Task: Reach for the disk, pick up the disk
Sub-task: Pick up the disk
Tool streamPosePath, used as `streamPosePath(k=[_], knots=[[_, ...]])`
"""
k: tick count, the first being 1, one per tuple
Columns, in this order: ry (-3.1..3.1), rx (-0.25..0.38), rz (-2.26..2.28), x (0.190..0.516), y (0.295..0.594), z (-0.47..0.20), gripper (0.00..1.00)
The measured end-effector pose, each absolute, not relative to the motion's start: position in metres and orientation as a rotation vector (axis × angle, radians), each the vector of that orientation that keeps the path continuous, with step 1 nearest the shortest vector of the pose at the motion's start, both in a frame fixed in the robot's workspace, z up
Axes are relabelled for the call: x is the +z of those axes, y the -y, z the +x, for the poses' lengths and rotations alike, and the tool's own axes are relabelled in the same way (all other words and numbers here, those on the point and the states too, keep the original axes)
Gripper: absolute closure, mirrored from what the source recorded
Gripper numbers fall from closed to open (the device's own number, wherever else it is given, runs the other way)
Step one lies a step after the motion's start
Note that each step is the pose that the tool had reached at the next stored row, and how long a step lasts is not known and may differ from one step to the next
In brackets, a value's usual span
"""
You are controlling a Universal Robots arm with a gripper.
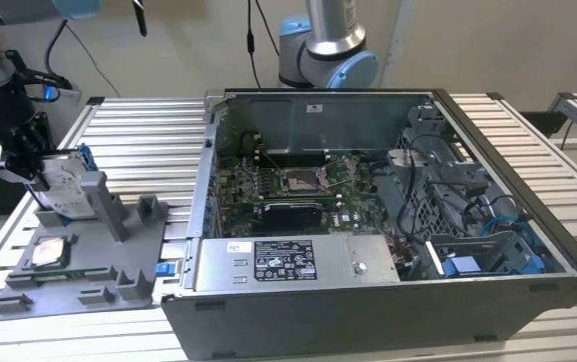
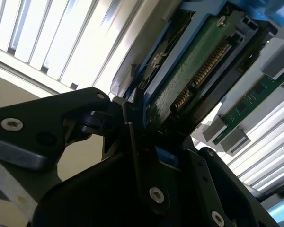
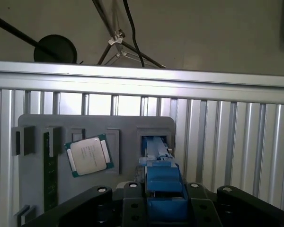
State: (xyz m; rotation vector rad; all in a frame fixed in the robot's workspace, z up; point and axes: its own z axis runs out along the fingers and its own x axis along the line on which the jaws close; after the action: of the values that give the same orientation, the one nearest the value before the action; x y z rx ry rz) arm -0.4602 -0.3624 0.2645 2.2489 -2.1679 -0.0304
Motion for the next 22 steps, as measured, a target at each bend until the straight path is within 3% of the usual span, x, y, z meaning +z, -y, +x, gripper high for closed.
streamPosePath(k=[22], knots=[[2.168, -0.031, 2.249, 0.2666, 0.3625, -0.4603, 1.0]])
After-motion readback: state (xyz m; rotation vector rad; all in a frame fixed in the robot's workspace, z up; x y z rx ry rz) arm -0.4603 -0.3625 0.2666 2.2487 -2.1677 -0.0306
